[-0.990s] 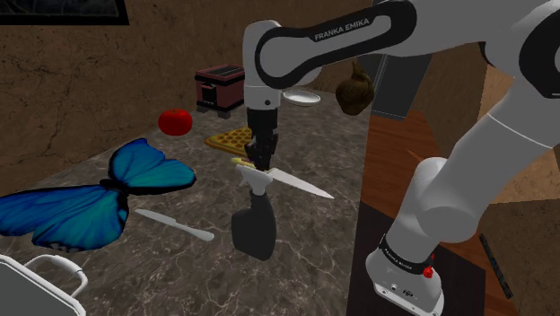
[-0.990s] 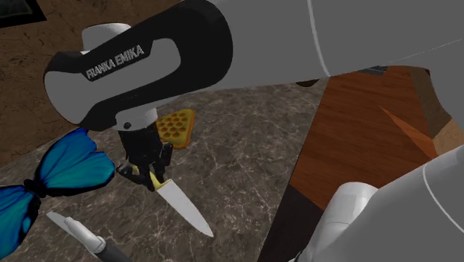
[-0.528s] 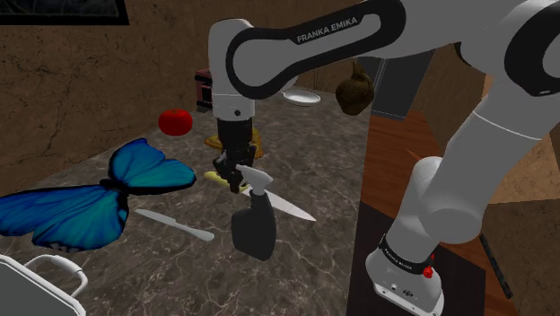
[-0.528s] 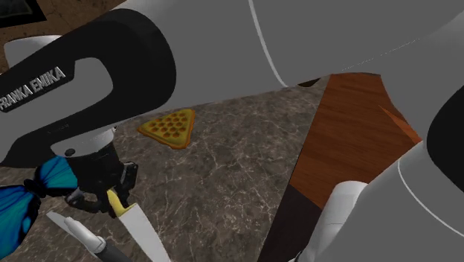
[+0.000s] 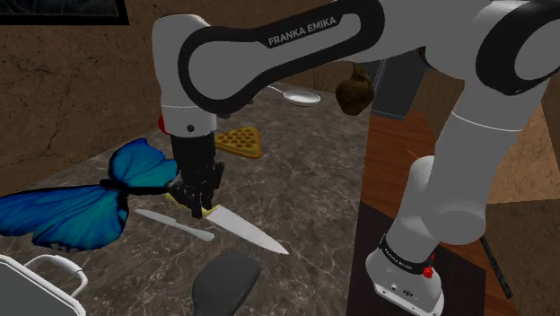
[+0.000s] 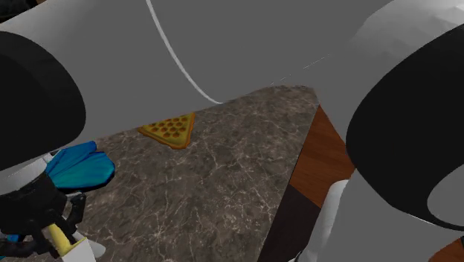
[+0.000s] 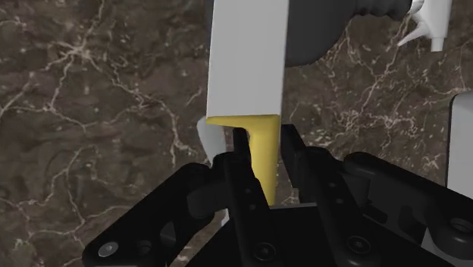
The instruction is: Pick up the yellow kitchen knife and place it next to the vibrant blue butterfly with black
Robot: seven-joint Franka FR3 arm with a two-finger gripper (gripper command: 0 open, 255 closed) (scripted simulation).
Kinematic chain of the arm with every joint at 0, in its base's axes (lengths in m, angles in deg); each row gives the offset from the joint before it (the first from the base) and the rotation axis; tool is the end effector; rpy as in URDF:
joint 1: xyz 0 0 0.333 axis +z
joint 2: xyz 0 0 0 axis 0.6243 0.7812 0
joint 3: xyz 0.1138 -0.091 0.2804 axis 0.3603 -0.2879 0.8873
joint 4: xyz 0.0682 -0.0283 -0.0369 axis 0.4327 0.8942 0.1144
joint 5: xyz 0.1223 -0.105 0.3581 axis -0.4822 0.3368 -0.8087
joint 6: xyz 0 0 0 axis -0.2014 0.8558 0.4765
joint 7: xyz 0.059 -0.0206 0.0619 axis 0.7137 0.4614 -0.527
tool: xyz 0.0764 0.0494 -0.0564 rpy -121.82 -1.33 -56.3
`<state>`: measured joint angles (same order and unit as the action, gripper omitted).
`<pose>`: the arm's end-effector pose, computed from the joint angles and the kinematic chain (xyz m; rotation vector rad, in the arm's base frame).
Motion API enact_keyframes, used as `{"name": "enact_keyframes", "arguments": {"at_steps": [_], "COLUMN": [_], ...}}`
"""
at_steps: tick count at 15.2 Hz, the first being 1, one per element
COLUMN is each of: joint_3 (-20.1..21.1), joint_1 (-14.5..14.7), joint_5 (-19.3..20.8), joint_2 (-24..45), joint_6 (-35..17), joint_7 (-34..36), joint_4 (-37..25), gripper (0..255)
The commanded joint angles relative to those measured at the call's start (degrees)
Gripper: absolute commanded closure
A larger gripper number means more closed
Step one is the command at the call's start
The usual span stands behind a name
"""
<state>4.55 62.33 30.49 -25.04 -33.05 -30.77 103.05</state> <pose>0.4018 0.3882 0.4515 -2.9709 -0.3769 0.2821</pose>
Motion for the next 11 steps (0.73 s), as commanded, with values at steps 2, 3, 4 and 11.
{"name": "enact_keyframes", "arguments": {"at_steps": [2, 3, 4, 11], "joint_3": [1.59, 2.04, 2.45, 4.04], "joint_1": [2.03, 2.8, 3.61, 10.57], "joint_5": [1.49, 2.1, 2.75, 8.06], "joint_2": [4.69, 6.32, 8.0, 21.23], "joint_6": [-0.08, 0.05, 0.24, 3.46], "joint_7": [4.29, 5.71, 7.12, 16.44], "joint_4": [-5.22, -7.16, -9.19, -26.51], "gripper": [255, 255, 255, 255]}}
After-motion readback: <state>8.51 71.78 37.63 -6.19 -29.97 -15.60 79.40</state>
